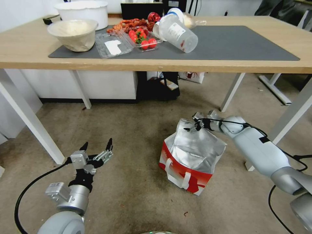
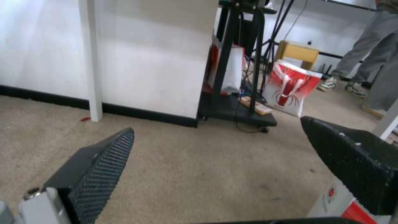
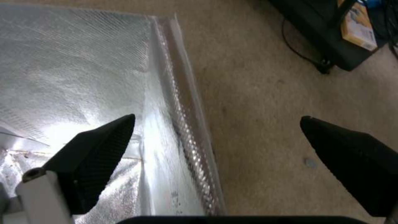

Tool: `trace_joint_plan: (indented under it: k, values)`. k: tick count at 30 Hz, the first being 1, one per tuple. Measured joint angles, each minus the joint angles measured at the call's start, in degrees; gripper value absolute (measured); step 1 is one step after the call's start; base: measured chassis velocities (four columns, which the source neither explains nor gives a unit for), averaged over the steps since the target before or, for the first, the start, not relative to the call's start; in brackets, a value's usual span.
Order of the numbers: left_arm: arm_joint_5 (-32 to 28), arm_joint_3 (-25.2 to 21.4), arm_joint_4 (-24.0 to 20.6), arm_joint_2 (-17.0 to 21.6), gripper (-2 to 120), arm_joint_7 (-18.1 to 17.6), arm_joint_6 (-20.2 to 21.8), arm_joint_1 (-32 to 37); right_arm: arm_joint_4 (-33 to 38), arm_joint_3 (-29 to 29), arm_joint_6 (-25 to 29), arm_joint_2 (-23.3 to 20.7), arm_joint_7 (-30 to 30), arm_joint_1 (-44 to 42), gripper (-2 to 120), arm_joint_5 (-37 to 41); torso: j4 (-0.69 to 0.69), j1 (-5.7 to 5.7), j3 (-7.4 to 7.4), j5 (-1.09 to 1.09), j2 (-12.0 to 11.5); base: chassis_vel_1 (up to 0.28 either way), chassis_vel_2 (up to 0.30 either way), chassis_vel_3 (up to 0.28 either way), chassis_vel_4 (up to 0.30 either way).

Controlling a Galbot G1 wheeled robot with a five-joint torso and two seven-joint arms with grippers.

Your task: Pick up the food delivery bag from the floor and place it on the table.

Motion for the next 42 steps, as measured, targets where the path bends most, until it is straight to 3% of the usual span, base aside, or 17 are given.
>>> trace_joint_plan:
  k: [8, 12, 21, 25, 29, 31, 42]
  values:
    - [0.00, 0.07, -0.15, 0.01, 100, -0.02, -0.02, 0.12, -2.16, 0.26, 1.23, 0.72, -3.35, 0.97, 90, 0.50, 0.00, 0.00, 0.00, 0.00, 0.00, 0.000, 0.000, 0.000, 0.000]
    - [0.00, 0.12, -0.25, 0.06, 100, -0.18, -0.11, 0.14, -2.97, 0.49, 1.31, 0.89, -5.52, 1.24, 68, 0.51, 0.00, 0.00, 0.00, 0.01, 0.00, 0.000, 0.000, 0.000, 0.000]
    - [-0.10, 0.12, -0.41, 0.15, 100, -0.32, -0.14, 0.15, -3.44, 0.52, 1.29, 0.74, -6.63, 1.61, 41, 0.44, 0.00, 0.00, 0.00, 0.01, 0.00, 0.000, 0.000, 0.000, 0.000]
    - [-0.13, 0.24, -0.50, 0.08, 100, -0.35, -0.15, 0.17, -3.51, 0.52, 1.24, 0.58, -6.87, 1.63, 21, 0.43, 0.00, -0.01, 0.00, 0.01, 0.00, 0.000, 0.000, 0.000, 0.000]
    - [-0.13, 0.24, -0.59, 0.07, 100, -0.39, -0.16, 0.17, -3.50, 0.52, 1.23, 0.52, -6.87, 1.57, 14, 0.45, 0.00, -0.01, 0.00, 0.00, 0.00, 0.000, 0.000, 0.000, 0.000]
    - [-0.15, 0.22, -0.70, 0.07, 100, -0.48, -0.19, 0.18, -3.57, 0.53, 1.19, 0.48, -6.87, 1.42, 1, 0.51, 0.00, -0.01, 0.00, 0.01, 0.00, 0.000, 0.000, 0.000, 0.000]
    - [-0.18, 0.12, -1.03, 0.02, 100, -0.83, -0.32, 0.30, -3.55, 0.69, 1.16, 0.15, -6.81, 0.89, 0, 1.13, 0.00, -0.01, 0.00, 0.01, 0.00, 0.000, 0.000, 0.000, 0.000]
